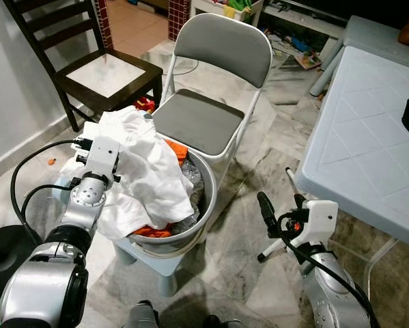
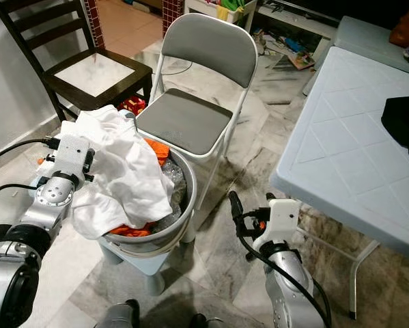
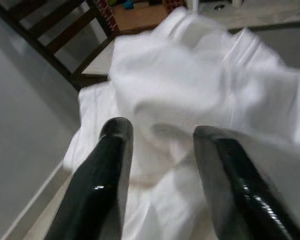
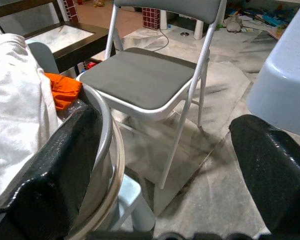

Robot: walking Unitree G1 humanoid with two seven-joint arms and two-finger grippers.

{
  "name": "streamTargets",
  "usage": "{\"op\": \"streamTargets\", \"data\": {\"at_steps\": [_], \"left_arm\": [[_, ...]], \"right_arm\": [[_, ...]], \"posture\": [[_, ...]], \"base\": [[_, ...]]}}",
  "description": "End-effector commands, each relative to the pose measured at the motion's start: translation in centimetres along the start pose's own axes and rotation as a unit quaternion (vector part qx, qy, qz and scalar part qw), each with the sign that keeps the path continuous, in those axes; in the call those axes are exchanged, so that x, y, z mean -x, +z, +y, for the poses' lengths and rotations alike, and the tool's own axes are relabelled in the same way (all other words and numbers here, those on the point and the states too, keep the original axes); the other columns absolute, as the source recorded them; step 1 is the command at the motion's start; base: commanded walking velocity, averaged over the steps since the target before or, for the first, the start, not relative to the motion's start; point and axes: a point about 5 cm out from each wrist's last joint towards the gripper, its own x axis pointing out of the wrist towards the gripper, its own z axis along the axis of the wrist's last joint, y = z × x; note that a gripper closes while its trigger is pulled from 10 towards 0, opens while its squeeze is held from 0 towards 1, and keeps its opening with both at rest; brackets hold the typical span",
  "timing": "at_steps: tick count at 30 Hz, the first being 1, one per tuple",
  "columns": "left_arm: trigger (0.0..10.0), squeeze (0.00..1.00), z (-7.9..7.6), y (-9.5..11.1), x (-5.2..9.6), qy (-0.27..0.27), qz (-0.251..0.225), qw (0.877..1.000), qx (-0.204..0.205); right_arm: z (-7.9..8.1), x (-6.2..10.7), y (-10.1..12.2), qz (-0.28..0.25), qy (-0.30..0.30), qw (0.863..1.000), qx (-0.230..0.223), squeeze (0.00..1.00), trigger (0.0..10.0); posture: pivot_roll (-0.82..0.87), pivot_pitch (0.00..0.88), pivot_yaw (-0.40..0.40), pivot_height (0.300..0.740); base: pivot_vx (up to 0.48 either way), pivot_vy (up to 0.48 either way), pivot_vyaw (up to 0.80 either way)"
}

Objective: Hang hanger

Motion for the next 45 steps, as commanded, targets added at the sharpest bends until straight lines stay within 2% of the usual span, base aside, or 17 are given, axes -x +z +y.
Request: {"op": "streamTargets", "data": {"at_steps": [1,9,13,20,21,24,27,28,29,30,31,35,37,38,39,40,45], "left_arm": [[10.0,1.00,-1.2,1.3,-0.4,-0.015,-0.012,1.000,-0.018],[10.0,1.00,-3.1,1.9,-0.4,-0.030,-0.017,0.999,-0.041],[10.0,1.00,-3.1,1.9,-0.5,-0.022,-0.011,0.998,-0.056],[10.0,1.00,-2.5,1.1,-0.6,-0.004,0.033,0.999,-0.038],[10.0,0.02,-2.5,0.9,-0.6,-0.005,0.040,0.999,-0.035],[10.0,0.00,-2.5,1.0,-0.6,-0.005,0.047,0.998,-0.032],[10.0,0.00,-2.5,1.0,-0.7,-0.005,0.047,0.998,-0.032],[10.0,0.00,-2.5,1.3,-0.8,-0.001,0.047,0.999,-0.026],[10.0,0.00,-2.5,1.3,-0.8,-0.001,0.047,0.999,-0.026],[10.0,0.00,-2.5,1.4,-0.8,0.002,0.047,0.999,-0.024],[10.0,0.00,-2.5,1.3,-0.8,0.002,0.046,0.999,-0.025],[10.0,0.00,-2.4,1.1,-0.7,0.003,0.053,0.998,-0.024],[4.7,0.00,-2.2,0.9,-0.7,0.006,0.057,0.998,-0.024],[2.6,0.00,-2.2,0.8,-0.7,0.004,0.060,0.998,-0.025],[2.6,0.00,-2.2,0.8,-0.7,0.004,0.060,0.998,-0.025],[0.0,0.00,-2.1,0.5,-0.6,0.005,0.068,0.997,-0.020],[0.0,0.00,-1.6,0.2,-0.6,0.015,0.079,0.997,-0.009]], "right_arm": [[-0.3,0.4,0.1,0.004,-0.009,1.000,0.006,1.00,10.0],[-0.5,0.8,0.3,0.004,-0.018,1.000,0.008,1.00,10.0],[-0.4,1.0,0.3,0.005,-0.018,1.000,0.008,1.00,10.0],[-0.5,2.0,0.0,0.016,-0.022,1.000,0.008,1.00,10.0],[-0.4,2.3,-0.1,0.020,-0.023,1.000,0.005,1.00,10.0],[0.9,2.7,0.0,0.029,0.026,0.999,-0.013,1.00,10.0],[1.4,2.8,0.0,0.031,0.044,0.998,-0.016,1.00,10.0],[2.6,3.1,0.2,0.036,0.080,0.996,-0.017,0.94,10.0],[2.6,3.1,0.2,0.036,0.080,0.996,-0.017,0.94,10.0],[3.1,3.2,0.1,0.039,0.092,0.995,-0.012,0.86,10.0],[3.2,3.2,0.0,0.040,0.092,0.995,-0.010,0.84,10.0],[3.3,3.4,-0.1,0.044,0.088,0.995,-0.014,0.85,10.0],[3.4,3.6,-0.1,0.047,0.087,0.995,-0.015,0.85,10.0],[3.4,3.7,-0.1,0.049,0.087,0.995,-0.016,0.85,10.0],[3.4,3.7,-0.1,0.049,0.087,0.995,-0.016,0.85,10.0],[3.4,3.9,-0.1,0.052,0.087,0.995,-0.016,0.85,10.0],[2.9,4.1,-0.4,0.059,0.077,0.995,-0.013,0.84,10.0]], "posture": [[0.18,0.210,-0.148,0.740],[0.18,0.207,-0.138,0.740],[0.17,0.212,-0.136,0.740],[0.14,0.234,-0.147,0.740],[0.14,0.239,-0.149,0.740],[0.13,0.245,-0.150,0.740],[0.12,0.246,-0.151,0.740],[0.12,0.248,-0.153,0.740],[0.12,0.248,-0.153,0.740],[0.12,0.248,-0.153,0.740],[0.12,0.248,-0.153,0.740],[0.11,0.254,-0.154,0.740],[0.10,0.256,-0.156,0.740],[0.10,0.257,-0.156,0.740],[0.10,0.257,-0.156,0.740],[0.10,0.258,-0.156,0.740],[0.09,0.255,-0.152,0.740]], "base": [[0.000,0.000,0.00],[0.000,0.000,0.00],[0.000,0.000,0.00],[0.000,0.000,0.00],[0.000,0.000,0.00],[0.000,0.000,0.00],[0.000,0.000,0.00],[0.000,0.000,0.00],[0.000,0.000,0.00],[0.000,0.000,0.00],[0.000,0.000,0.00],[0.000,0.000,0.00],[0.000,0.000,0.00],[0.000,0.000,0.00],[0.000,0.000,0.00],[0.000,0.000,0.00],[0.000,0.000,0.00]]}}
